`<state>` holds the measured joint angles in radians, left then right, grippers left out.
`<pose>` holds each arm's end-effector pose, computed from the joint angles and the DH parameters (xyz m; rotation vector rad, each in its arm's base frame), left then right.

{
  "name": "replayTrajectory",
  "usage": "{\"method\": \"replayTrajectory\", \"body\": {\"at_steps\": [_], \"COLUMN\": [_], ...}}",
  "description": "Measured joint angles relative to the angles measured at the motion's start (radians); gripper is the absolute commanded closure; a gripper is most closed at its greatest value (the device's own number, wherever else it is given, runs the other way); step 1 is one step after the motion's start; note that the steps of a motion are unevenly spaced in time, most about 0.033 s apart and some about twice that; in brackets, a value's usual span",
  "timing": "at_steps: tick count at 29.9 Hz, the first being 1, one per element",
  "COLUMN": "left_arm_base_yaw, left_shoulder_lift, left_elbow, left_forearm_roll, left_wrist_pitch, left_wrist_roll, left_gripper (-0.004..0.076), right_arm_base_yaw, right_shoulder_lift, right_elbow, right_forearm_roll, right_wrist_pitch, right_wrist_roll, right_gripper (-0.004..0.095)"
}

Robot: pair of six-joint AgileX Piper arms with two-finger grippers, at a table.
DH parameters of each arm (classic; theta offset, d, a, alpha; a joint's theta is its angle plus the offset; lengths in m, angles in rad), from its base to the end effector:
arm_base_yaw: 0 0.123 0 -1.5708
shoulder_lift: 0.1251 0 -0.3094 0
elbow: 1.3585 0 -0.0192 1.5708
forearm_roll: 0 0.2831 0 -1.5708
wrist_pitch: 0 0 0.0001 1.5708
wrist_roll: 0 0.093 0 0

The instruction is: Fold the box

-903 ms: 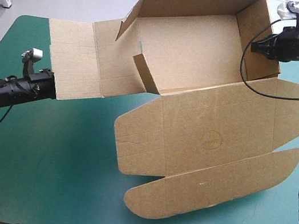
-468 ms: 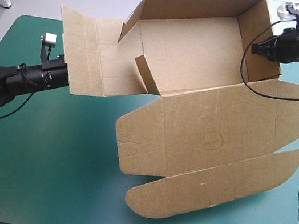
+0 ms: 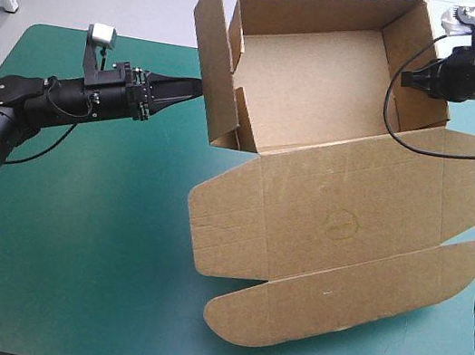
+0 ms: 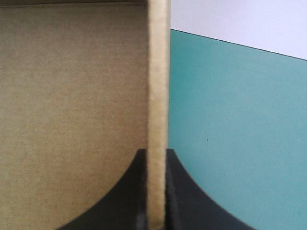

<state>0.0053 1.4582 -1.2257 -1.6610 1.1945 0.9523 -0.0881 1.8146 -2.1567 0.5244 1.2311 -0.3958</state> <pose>0.3221 -0.0845 0.4132 0.3447 1.7300 -1.5127 0.4229 0.0067 0.4907 -0.3737 2.2195 0.4138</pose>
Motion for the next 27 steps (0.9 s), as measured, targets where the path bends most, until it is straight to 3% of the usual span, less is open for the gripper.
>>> {"method": "replayTrajectory", "body": {"at_steps": [5, 11, 27], "left_arm_base_yaw": [-0.021, -0.052, -0.056], "left_shoulder_lift": [0.000, 0.000, 0.004], "left_elbow": [-0.039, -0.041, -0.065], "left_forearm_roll": [-0.005, -0.006, 0.123], "left_wrist_pitch": [-0.027, -0.039, -0.098], "left_wrist_roll": [-0.042, -0.057, -0.106], "left_gripper": [0.0345, 0.0233, 0.0229], "right_arm_base_yaw": [0.000, 0.000, 0.146], "right_shoulder_lift": [0.000, 0.000, 0.025], "right_elbow": [0.003, 0.007, 0.009], "right_forearm_roll": [-0.011, -0.012, -0.157], "right_wrist_pitch": [0.000, 0.000, 0.004], "right_wrist_roll": [0.001, 0.004, 0.119], "right_gripper": [0.0926, 0.0926, 0.0926]}}
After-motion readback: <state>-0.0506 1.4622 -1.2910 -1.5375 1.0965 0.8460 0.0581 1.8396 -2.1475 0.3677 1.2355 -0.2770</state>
